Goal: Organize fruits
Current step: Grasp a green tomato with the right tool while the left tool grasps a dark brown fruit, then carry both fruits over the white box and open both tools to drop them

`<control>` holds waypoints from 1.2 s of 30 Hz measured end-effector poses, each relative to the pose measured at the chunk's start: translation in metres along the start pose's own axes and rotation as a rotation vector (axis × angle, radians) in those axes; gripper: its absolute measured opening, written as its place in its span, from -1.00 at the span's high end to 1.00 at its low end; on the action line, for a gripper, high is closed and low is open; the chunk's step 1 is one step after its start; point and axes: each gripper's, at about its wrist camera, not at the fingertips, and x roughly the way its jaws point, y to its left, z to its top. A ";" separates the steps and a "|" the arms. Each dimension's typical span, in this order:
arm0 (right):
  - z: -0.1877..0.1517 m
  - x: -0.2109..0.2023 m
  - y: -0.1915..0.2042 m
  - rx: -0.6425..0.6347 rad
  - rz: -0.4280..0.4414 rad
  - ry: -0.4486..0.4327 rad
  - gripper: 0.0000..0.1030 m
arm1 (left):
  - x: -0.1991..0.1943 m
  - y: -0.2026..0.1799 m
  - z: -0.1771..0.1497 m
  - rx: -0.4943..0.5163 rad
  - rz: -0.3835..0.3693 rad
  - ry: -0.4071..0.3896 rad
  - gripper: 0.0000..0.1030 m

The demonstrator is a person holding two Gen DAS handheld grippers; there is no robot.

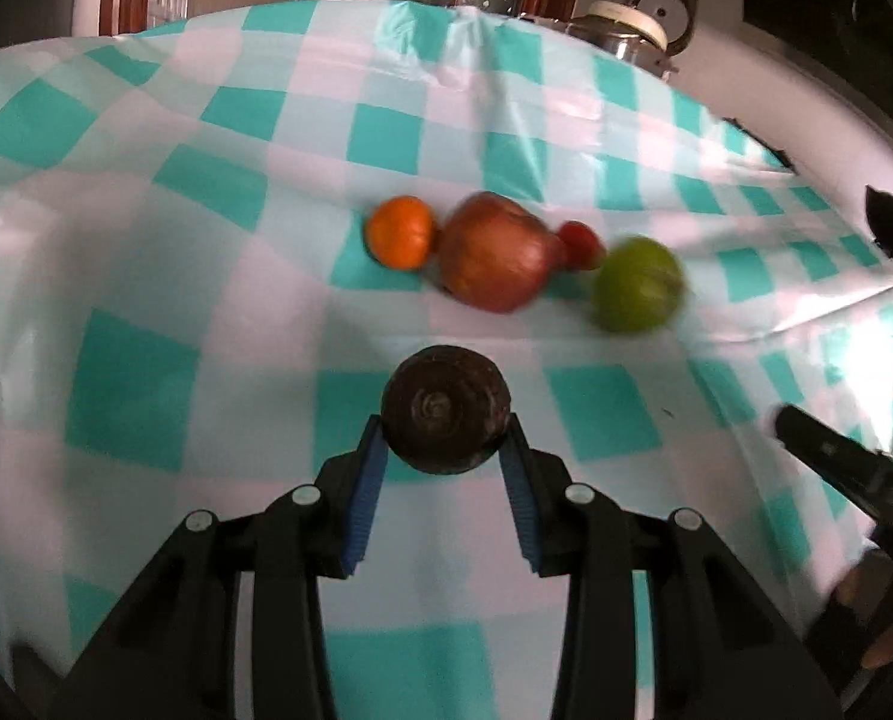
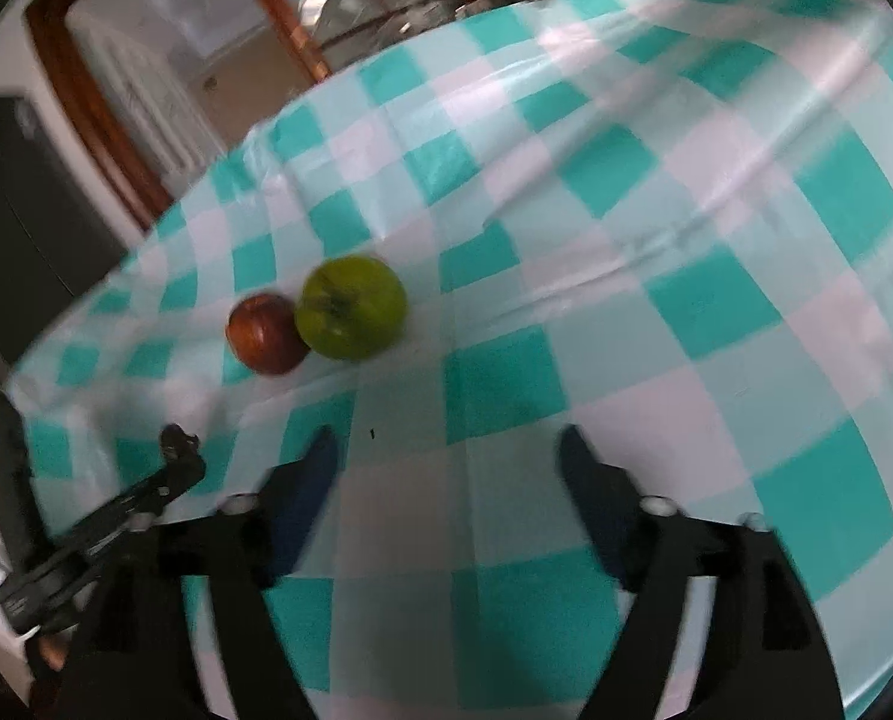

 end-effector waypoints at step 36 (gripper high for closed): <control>0.034 0.078 0.069 -0.221 -0.123 0.072 -0.23 | 0.006 0.004 -0.006 -0.107 -0.119 0.025 0.25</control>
